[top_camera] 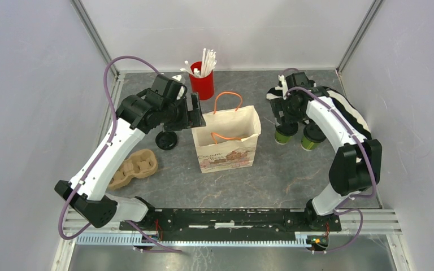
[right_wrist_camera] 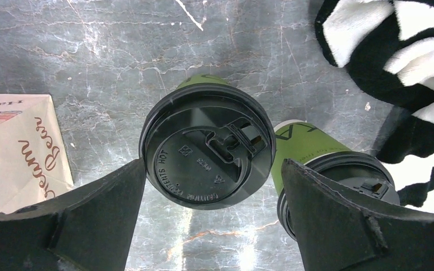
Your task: Pack the takeout coffee
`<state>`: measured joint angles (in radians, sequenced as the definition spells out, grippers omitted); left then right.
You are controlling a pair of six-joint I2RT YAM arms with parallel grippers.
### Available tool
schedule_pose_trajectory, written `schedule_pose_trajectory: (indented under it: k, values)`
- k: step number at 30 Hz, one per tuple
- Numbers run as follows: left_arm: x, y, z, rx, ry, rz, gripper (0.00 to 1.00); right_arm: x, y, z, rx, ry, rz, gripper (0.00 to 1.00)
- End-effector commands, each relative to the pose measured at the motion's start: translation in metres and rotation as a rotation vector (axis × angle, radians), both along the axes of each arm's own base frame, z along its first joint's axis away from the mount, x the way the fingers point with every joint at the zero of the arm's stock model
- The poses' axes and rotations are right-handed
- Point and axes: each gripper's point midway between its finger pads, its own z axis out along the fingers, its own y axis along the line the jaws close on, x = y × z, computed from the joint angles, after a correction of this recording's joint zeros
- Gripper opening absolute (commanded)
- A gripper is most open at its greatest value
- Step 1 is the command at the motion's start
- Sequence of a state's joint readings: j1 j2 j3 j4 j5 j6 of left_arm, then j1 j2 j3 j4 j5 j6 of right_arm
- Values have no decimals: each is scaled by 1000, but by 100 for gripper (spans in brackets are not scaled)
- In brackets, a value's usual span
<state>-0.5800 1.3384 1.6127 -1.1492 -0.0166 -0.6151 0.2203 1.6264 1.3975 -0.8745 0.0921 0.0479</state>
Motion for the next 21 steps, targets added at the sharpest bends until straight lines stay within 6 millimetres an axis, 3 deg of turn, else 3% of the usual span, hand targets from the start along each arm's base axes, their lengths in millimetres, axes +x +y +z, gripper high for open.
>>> schedule_pose_trajectory:
  k: [1, 10, 21]
  values:
    - [4, -2, 10, -2, -55, -48, 95, 5, 2, -7, 9, -8, 20, 96]
    - [7, 0, 8, 10, -51, -50, 95, 3, 3, -18, 6, 13, 23, 86]
    - [8, 1, 3, 22, -38, -51, 93, -6, 2, -15, 15, 3, 26, 77]
